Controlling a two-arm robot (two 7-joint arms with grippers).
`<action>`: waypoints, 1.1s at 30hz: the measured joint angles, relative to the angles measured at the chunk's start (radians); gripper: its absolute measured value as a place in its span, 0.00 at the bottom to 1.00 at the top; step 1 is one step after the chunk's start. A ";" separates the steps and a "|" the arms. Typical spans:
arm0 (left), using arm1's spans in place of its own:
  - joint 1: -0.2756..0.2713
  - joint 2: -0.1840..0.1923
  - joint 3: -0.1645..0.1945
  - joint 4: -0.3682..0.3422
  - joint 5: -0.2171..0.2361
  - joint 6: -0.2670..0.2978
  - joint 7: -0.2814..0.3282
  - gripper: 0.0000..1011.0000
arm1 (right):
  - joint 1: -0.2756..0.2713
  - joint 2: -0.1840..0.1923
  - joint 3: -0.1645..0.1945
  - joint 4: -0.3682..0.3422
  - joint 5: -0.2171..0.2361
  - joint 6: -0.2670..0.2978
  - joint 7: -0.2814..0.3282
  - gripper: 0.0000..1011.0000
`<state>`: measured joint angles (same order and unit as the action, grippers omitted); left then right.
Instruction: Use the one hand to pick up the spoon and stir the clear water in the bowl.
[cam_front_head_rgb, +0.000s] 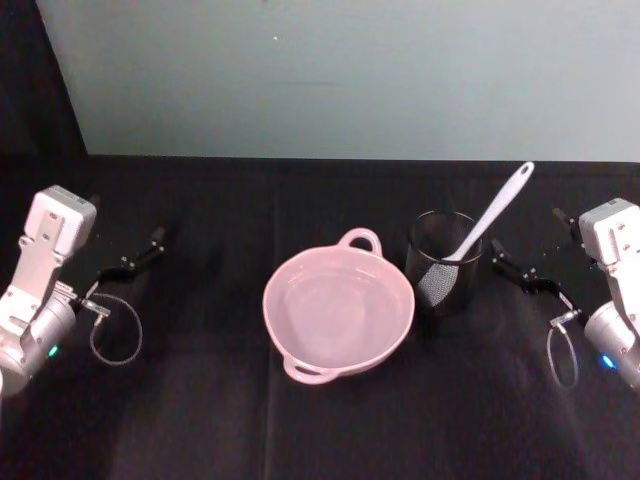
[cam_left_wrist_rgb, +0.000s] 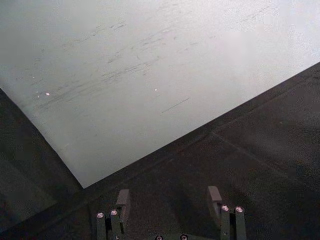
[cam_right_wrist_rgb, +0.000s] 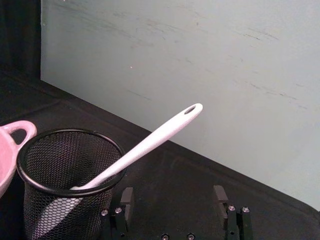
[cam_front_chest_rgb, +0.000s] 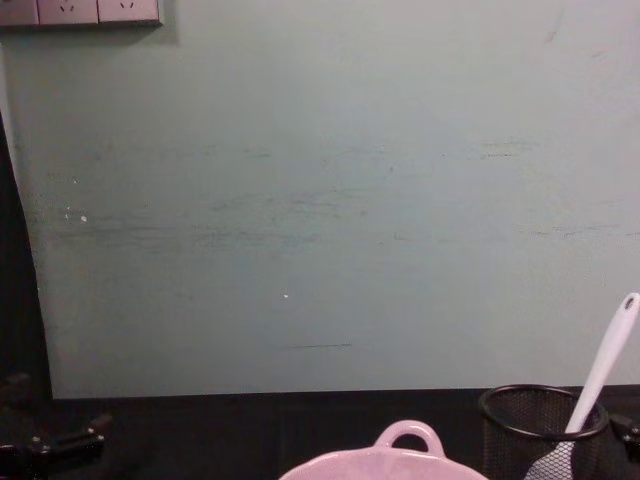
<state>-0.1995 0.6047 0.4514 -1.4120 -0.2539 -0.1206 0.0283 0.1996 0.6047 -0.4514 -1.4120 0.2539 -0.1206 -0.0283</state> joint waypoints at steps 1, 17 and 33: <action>0.000 0.000 0.000 0.000 0.000 0.000 0.000 1.00 | 0.000 0.000 0.000 0.000 0.000 0.000 0.000 0.99; 0.000 0.000 0.000 0.000 0.000 0.000 0.000 1.00 | -0.135 0.023 0.085 -0.115 0.021 0.023 -0.024 0.99; 0.000 0.000 0.000 0.000 0.000 0.000 0.000 1.00 | -0.186 -0.110 0.258 -0.194 0.482 0.074 0.176 0.99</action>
<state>-0.1995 0.6047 0.4514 -1.4120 -0.2539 -0.1205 0.0283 0.0134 0.4943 -0.1932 -1.6058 0.7354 -0.0471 0.1476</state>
